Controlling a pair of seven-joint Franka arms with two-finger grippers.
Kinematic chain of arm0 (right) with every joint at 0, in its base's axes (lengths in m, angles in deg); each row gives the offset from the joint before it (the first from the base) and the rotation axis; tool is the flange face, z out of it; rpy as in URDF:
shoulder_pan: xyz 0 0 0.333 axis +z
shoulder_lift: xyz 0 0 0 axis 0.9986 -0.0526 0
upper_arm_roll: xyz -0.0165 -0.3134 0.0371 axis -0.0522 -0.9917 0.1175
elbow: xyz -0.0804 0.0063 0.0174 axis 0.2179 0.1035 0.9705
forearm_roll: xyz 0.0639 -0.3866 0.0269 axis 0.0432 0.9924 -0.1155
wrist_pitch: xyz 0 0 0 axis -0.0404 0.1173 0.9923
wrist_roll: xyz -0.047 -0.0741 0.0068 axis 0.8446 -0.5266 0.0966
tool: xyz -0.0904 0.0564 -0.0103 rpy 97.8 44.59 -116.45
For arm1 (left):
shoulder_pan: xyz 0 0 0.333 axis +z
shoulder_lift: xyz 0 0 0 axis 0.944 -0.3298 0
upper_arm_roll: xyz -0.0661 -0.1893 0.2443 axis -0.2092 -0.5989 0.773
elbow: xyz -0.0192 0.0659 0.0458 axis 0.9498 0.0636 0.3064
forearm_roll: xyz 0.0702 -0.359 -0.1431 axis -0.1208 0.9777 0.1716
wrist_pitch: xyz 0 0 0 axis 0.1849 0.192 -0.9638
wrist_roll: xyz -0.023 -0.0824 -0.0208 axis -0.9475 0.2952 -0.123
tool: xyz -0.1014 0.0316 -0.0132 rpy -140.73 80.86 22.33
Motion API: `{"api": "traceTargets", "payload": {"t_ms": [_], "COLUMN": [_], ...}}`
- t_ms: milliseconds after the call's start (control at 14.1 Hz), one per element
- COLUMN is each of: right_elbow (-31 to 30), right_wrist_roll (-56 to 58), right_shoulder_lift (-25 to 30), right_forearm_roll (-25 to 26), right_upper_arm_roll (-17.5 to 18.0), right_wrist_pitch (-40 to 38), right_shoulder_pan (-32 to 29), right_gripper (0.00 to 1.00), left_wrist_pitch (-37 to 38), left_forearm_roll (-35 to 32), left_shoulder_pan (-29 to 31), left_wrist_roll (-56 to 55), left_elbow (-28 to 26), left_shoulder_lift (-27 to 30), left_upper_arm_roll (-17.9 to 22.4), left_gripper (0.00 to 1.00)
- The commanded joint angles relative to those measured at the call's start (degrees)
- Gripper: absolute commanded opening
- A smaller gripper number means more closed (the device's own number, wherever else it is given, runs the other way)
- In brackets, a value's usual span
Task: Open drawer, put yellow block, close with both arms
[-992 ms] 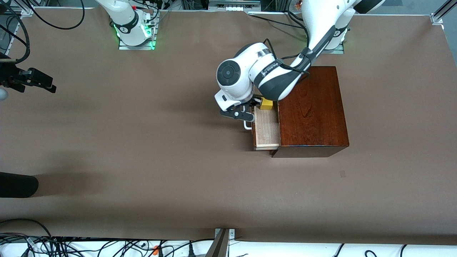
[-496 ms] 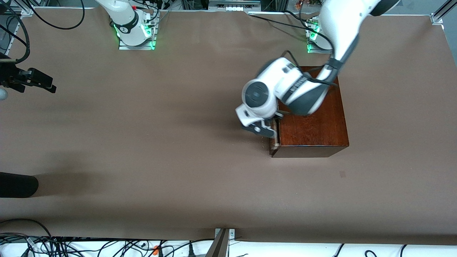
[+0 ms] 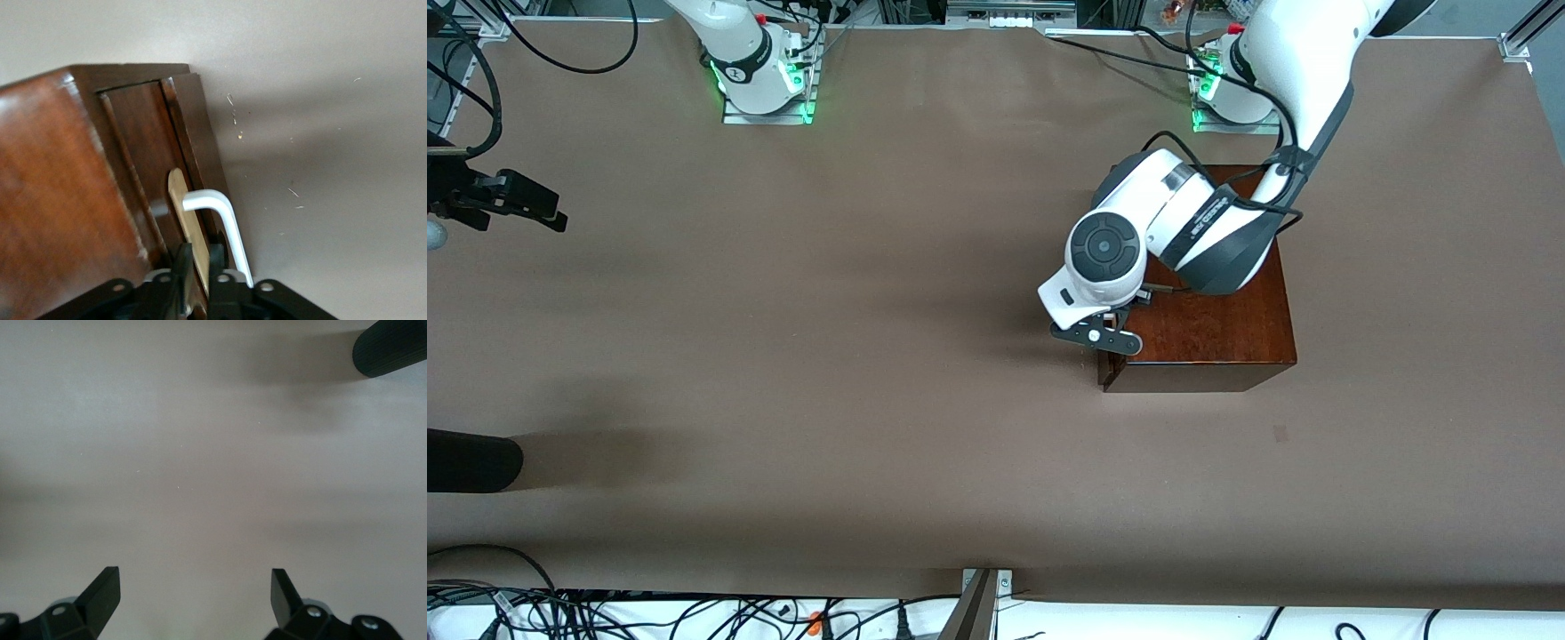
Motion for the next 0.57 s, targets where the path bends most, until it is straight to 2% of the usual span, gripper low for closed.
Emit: {"api": "traceTargets", "payload": {"t_ms": [0, 213, 496], "right_elbow": [-0.5, -0.5, -0.4], "right_wrist_roll": [0.7, 0.7, 0.7], "right_shoulder_lift": [0.4, 0.4, 0.4], "right_forearm_roll": [-0.8, -0.8, -0.8], "right_upper_arm_roll": [0.1, 0.1, 0.1], "right_wrist_pitch": [0.3, 0.4, 0.4], "right_shoulder_pan": [-0.2, -0.2, -0.2], "right_gripper": [1.0, 1.0, 1.0], "left_wrist_pitch": [3.5, 5.8, 7.5], "left_forearm_roll": [5.9, 10.0, 10.9], "left_shoulder_pan": [0.5, 3.1, 13.6], "left_wrist_roll": [-1.2, -1.2, 3.2], "left_elbow": [-1.4, -1.4, -1.4], "left_shoulder_lift": [8.0, 14.2, 20.2], "left_upper_arm_roll": [0.9, 1.2, 0.8], "left_gripper": [1.0, 1.0, 1.0]}}
